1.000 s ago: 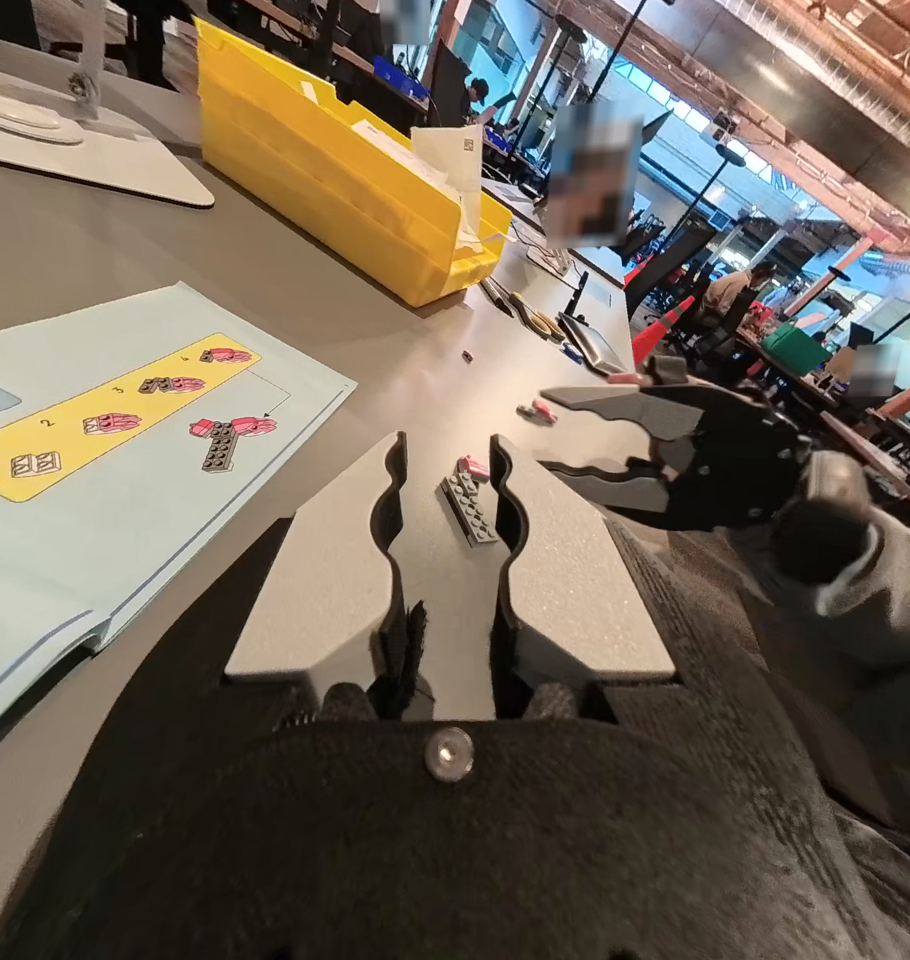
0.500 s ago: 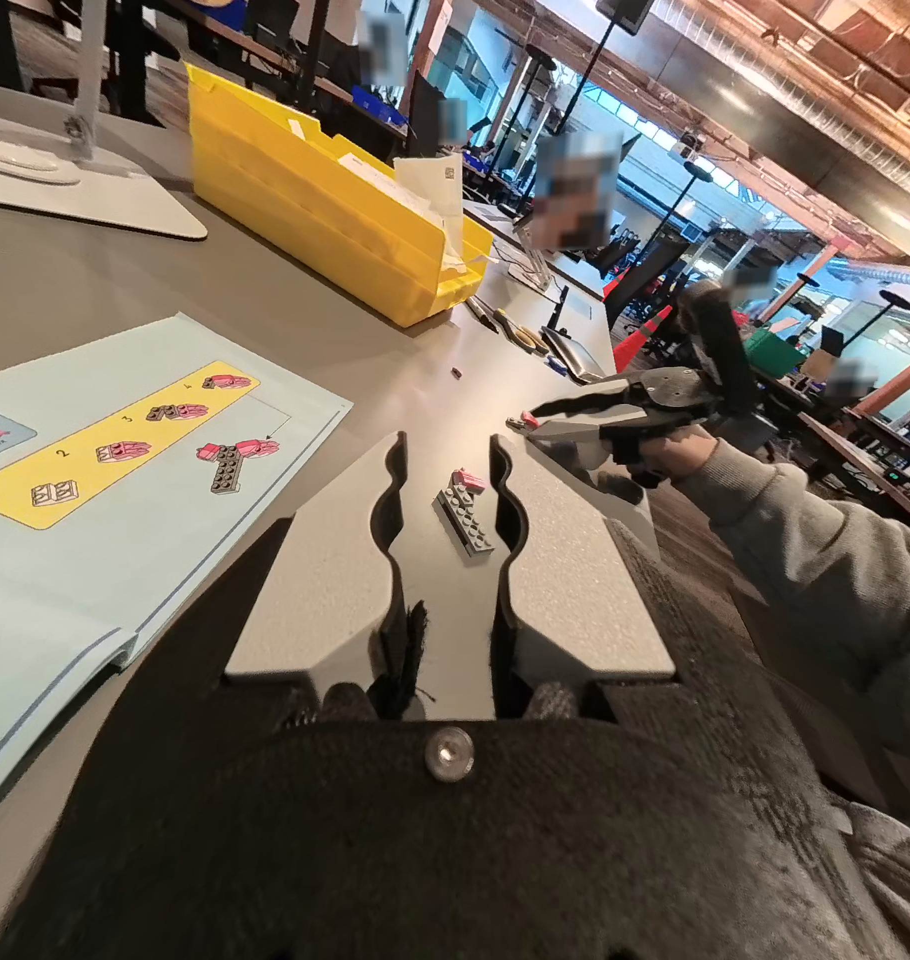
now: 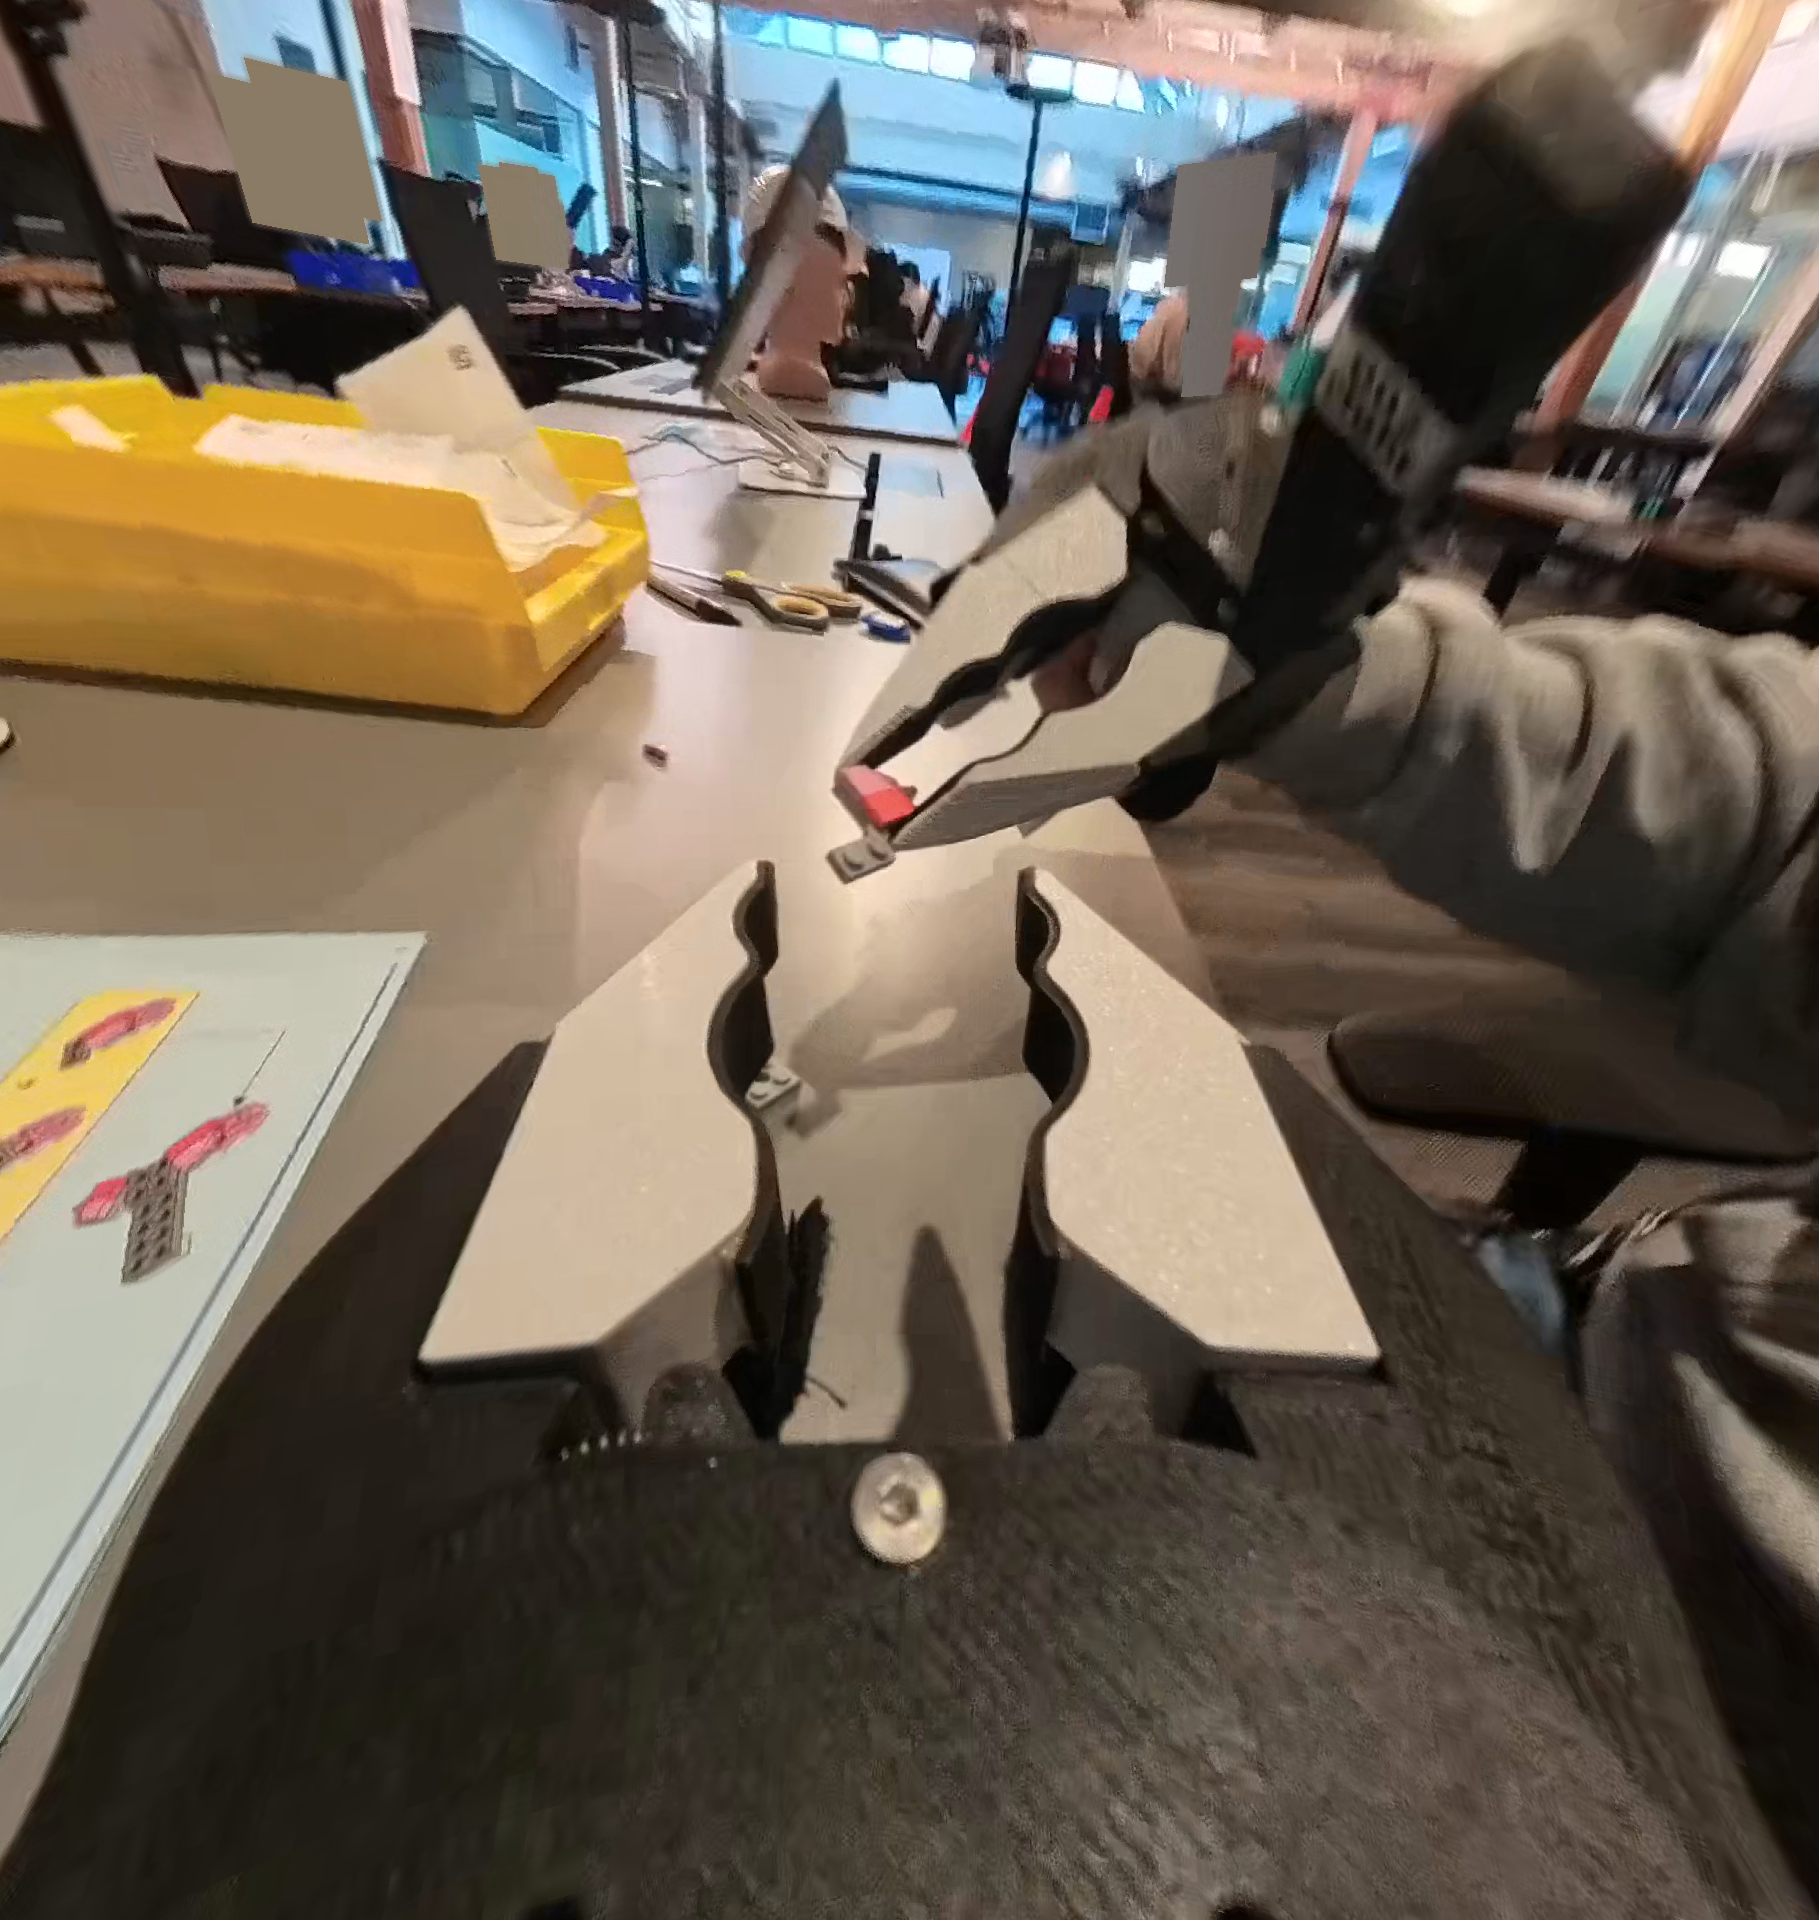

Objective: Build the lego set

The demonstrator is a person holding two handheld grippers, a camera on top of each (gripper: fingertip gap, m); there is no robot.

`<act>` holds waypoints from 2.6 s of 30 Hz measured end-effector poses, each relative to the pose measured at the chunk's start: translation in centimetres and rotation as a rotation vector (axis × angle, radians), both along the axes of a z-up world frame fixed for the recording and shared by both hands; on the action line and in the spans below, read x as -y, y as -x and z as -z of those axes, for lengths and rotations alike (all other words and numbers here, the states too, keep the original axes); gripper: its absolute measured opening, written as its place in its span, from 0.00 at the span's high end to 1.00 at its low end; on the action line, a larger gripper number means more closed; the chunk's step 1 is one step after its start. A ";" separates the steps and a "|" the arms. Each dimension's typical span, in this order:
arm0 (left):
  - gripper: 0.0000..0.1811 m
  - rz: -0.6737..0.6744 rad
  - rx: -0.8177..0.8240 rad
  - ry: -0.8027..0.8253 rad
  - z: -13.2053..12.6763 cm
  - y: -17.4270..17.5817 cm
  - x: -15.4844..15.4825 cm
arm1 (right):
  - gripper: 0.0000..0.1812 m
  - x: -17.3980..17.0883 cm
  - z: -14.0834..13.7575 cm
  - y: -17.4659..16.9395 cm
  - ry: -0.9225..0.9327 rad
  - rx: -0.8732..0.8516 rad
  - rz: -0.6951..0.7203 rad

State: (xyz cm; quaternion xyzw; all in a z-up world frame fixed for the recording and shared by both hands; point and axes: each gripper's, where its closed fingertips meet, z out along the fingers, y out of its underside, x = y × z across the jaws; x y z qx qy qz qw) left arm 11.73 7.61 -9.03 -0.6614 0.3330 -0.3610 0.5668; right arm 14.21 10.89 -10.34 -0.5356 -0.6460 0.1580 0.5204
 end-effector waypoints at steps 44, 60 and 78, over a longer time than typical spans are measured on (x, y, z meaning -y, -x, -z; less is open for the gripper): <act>0.81 -0.067 -0.004 -0.033 -0.8 1.6 -0.5 | 0.92 2.5 -1.6 1.6 0.022 -0.113 0.042; 0.97 0.137 0.385 0.201 -3.6 1.8 0.5 | 0.92 3.1 -4.0 4.5 -0.210 -0.366 0.233; 0.98 0.122 0.398 0.206 -3.7 2.5 0.1 | 0.92 3.3 -3.8 5.0 -0.167 -0.382 0.236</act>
